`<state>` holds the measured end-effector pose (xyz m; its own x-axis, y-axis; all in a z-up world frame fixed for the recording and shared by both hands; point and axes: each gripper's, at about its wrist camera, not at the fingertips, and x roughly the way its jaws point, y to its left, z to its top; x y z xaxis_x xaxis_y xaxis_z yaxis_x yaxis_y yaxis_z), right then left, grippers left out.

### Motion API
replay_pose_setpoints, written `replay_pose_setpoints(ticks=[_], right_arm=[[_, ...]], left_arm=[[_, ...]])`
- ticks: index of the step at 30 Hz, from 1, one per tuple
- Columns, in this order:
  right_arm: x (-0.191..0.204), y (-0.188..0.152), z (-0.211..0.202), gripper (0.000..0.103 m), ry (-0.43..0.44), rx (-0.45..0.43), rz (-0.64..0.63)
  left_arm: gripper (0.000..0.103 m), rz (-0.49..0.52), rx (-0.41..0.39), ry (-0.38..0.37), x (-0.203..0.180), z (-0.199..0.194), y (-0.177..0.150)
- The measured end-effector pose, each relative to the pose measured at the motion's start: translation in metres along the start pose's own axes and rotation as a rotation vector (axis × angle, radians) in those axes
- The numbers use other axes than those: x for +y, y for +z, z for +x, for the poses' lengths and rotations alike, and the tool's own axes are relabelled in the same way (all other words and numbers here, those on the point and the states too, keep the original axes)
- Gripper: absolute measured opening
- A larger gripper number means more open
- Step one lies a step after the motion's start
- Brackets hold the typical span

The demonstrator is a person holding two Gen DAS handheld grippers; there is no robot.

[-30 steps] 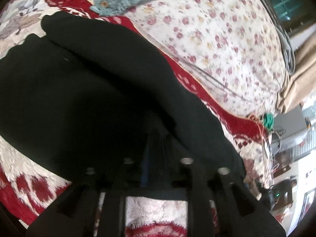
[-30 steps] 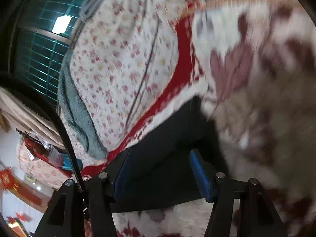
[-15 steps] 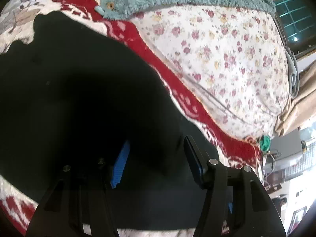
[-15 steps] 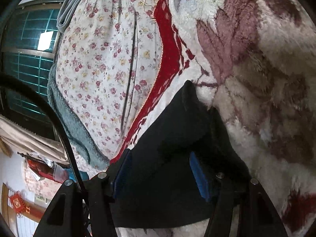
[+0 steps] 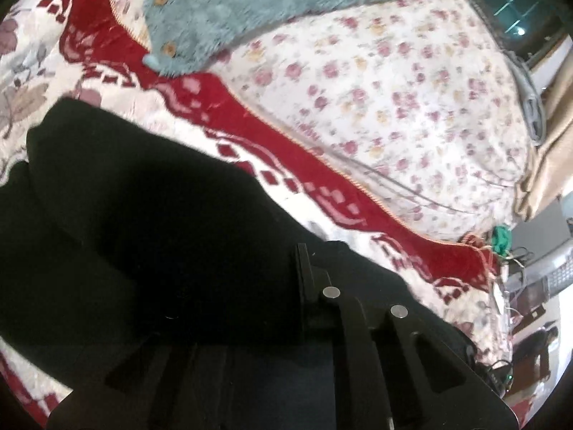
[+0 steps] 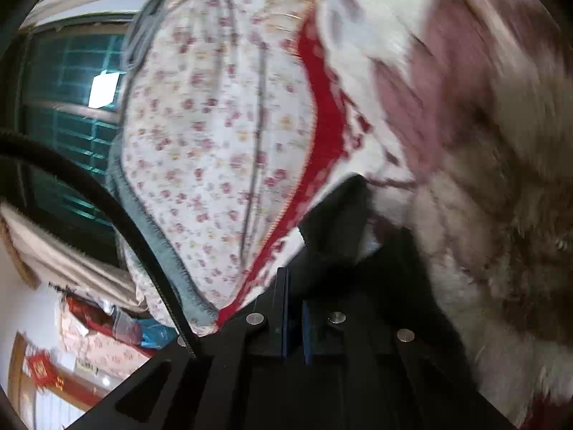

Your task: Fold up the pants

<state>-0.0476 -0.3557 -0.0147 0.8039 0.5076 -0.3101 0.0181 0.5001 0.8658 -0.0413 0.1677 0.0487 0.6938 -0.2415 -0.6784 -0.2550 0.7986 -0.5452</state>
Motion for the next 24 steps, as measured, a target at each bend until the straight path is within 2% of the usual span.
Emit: replay_pose_setpoints(ticks=[6,10,14,17,20,22,24], right_arm=[[0.026,-0.002,-0.026,0.006,0.039,-0.011,-0.064],[0.016,-0.009,-0.042,0.006,0.017,-0.014,-0.045],[-0.009,-0.025,-0.042,0.006,-0.049,0.031,0.020],[-0.011,-0.026,-0.027,0.006,-0.112,0.114,0.026],[-0.011,-0.031,-0.017,0.006,-0.230,0.164,0.002],[-0.013,-0.031,-0.019,0.008,-0.241,0.169,0.020],[-0.011,-0.030,-0.025,0.014,-0.268,0.158,0.015]], left_arm=[[0.008,0.026,-0.028,-0.050,-0.004,-0.039,-0.007],[0.008,0.072,-0.031,-0.019,0.002,-0.047,-0.025],[0.008,0.065,0.005,0.046,0.022,-0.031,-0.044],[0.008,0.032,0.017,0.088,0.037,-0.020,-0.051],[0.008,0.011,0.028,0.082,0.044,-0.017,-0.054],[0.008,0.017,0.020,0.076,0.044,-0.018,-0.055],[0.010,0.005,0.035,0.060,0.046,-0.020,-0.054]])
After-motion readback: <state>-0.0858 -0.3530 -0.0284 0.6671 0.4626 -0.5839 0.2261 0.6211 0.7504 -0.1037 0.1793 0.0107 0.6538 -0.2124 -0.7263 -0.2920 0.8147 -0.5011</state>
